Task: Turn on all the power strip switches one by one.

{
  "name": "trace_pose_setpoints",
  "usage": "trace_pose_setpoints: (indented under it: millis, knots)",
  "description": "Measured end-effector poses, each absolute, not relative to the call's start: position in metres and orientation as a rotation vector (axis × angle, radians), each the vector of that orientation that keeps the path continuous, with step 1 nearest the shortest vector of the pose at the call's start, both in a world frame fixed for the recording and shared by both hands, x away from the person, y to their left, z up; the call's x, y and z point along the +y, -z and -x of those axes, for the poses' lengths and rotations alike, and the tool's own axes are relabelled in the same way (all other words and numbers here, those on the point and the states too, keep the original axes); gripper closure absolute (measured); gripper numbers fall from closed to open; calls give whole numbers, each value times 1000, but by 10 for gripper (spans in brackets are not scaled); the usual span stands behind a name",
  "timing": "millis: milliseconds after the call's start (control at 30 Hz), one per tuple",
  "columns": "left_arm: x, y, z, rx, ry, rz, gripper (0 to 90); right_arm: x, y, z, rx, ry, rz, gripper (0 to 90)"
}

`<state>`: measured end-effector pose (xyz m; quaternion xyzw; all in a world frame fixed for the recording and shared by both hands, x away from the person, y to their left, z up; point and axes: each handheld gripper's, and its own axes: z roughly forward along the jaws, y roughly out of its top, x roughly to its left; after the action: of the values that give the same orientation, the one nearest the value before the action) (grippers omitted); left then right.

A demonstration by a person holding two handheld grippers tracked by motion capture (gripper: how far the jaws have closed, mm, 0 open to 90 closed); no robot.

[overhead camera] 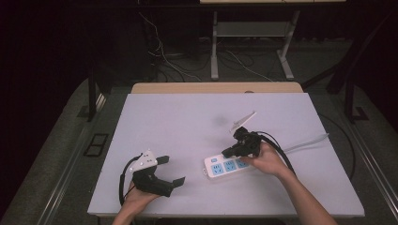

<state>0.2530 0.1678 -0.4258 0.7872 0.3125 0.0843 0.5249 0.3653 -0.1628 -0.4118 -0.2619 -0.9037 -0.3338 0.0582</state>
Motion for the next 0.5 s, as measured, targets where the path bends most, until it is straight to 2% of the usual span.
trace_pose_setpoints:
  millis: [500]
  knots:
    - [166, 426, -253, 741, -201, -1889, 0, -169, 419, -369, -2662, 1066, 809, 900]
